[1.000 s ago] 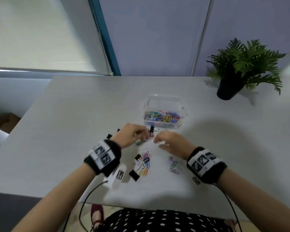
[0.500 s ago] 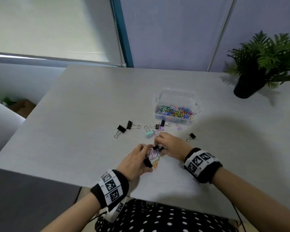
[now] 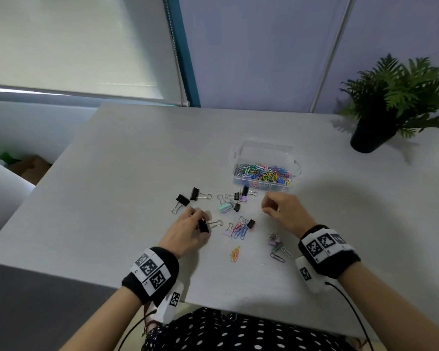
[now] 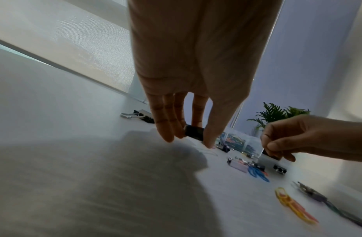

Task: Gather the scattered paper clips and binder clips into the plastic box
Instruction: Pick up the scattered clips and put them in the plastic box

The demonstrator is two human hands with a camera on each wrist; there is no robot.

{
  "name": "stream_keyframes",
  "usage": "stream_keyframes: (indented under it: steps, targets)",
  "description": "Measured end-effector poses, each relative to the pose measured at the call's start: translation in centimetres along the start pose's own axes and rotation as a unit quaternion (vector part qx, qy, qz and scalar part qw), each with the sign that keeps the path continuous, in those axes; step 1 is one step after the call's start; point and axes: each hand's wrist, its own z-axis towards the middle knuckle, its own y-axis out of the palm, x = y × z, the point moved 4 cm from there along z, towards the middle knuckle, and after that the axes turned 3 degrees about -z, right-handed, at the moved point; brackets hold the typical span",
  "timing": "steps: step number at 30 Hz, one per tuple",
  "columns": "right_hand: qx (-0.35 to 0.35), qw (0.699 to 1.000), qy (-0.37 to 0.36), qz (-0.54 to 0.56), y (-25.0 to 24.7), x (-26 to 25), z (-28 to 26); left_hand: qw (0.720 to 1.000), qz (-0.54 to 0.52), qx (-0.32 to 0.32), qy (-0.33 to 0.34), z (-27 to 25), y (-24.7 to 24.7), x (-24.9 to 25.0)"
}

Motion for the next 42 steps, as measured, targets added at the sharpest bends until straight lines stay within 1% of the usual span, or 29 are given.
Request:
stream_keyframes:
  steps: [2, 3, 5, 7, 9, 13, 16, 19, 21, 23, 25, 30, 32, 36, 39, 40, 41, 42]
  targets:
    - [-0.035, 0.998, -0.031, -0.035, 0.8, -1.0, -0.2, 1.0, 0.025, 0.006, -0.01, 0.0, 0.5, 0.3]
    - [-0.062, 0.995, -0.05, -0.054, 1.3, -1.6, -0.4, 0.999, 0.04, 0.024, 0.003, 0.0, 0.7, 0.8]
    - [-0.115, 0.984, -0.088, -0.106, 2.6, -2.6, -0.5, 0.995, 0.051, 0.066, 0.06, -0.3, 1.0, 2.6]
    - [-0.137, 0.972, -0.098, -0.161, 3.4, -3.1, -0.5, 0.992, 0.056, 0.056, 0.097, -0.3, 1.8, 4.5]
    - [-0.129, 0.971, -0.085, -0.182, 3.5, -3.0, -0.5, 0.993, 0.078, 0.029, 0.083, 0.2, 2.8, 5.5]
    - [-0.118, 0.976, -0.043, -0.176, 3.0, -1.8, -0.5, 0.992, 0.114, 0.031, 0.039, 1.8, 3.5, 5.9]
    - [-0.121, 0.976, -0.021, -0.179, 2.6, -1.1, -0.5, 0.99, 0.138, 0.017, 0.034, 2.5, 3.6, 6.4]
    - [-0.107, 0.977, -0.024, -0.182, 2.2, -1.3, -0.4, 0.99, 0.14, -0.01, 0.034, 3.0, 3.7, 6.7]
    - [-0.102, 0.979, -0.044, -0.173, 2.3, -1.9, -0.3, 0.99, 0.131, -0.026, 0.032, 3.1, 3.7, 6.6]
    - [-0.118, 0.975, -0.06, -0.18, 2.8, -2.5, -0.2, 0.989, 0.133, -0.042, 0.039, 3.2, 3.7, 6.7]
    - [-0.136, 0.971, -0.06, -0.187, 3.4, -2.8, 0.0, 0.987, 0.144, -0.058, 0.047, 3.2, 3.7, 6.8]
    - [-0.148, 0.972, -0.066, -0.172, 3.8, -2.6, 0.2, 0.983, 0.144, -0.093, 0.063, 3.4, 3.3, 7.0]
    - [-0.156, 0.971, -0.065, -0.171, 3.8, -2.7, -0.1, 0.982, 0.147, -0.097, 0.067, 3.4, 3.4, 7.0]
    - [-0.151, 0.974, -0.071, -0.151, 3.8, -3.0, -0.8, 0.98, 0.157, -0.092, 0.08, 3.7, 3.4, 7.0]
    - [-0.153, 0.978, -0.065, -0.126, 3.8, -2.6, -0.9, 0.976, 0.162, -0.114, 0.093, 3.9, 3.2, 6.7]
    - [-0.152, 0.98, -0.062, -0.108, 3.6, -2.3, -0.9, 0.976, 0.156, -0.122, 0.093, 4.0, 3.1, 6.4]
    - [-0.144, 0.986, -0.051, -0.067, 3.3, -1.9, -0.9, 0.977, 0.144, -0.125, 0.094, 4.2, 2.8, 6.1]
    - [-0.124, 0.992, -0.034, 0.002, 2.6, -1.4, -0.9, 0.98, 0.125, -0.125, 0.095, 4.3, 2.3, 5.7]
